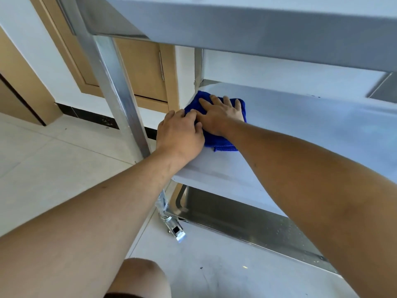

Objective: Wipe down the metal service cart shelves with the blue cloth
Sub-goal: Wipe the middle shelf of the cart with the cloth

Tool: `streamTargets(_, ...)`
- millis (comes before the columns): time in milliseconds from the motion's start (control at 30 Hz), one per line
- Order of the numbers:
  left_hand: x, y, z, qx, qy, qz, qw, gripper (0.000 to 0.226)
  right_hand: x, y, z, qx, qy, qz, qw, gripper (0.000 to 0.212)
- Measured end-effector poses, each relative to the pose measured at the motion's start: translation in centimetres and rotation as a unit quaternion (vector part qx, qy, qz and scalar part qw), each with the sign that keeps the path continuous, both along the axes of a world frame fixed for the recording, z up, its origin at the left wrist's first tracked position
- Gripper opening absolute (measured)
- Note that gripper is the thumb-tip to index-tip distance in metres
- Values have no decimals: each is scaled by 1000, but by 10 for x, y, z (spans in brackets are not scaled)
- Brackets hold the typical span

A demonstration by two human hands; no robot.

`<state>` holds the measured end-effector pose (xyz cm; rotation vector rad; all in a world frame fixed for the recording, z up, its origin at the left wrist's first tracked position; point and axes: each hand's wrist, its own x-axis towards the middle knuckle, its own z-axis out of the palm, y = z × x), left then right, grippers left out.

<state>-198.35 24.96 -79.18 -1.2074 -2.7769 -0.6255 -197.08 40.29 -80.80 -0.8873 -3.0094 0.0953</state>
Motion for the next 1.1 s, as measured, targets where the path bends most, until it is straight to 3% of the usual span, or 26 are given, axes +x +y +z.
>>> streamTargets(100, 19, 2, 2, 3, 8, -10, 1000, 30, 25, -2, 0, -1, 6, 11, 1000, 66)
streamTargets(267, 58, 26, 9, -1, 21, -41, 999, 42, 79, 22, -2, -18, 21, -8, 1000, 67)
streamTargets(833, 219, 161, 2, 6, 57, -218, 974, 38, 316, 164, -8, -4, 55, -217, 975, 63)
streamTargets(1100, 285, 190, -11, 9, 49, -296, 954, 40, 401, 175, -7, 4, 54, -283, 958, 60)
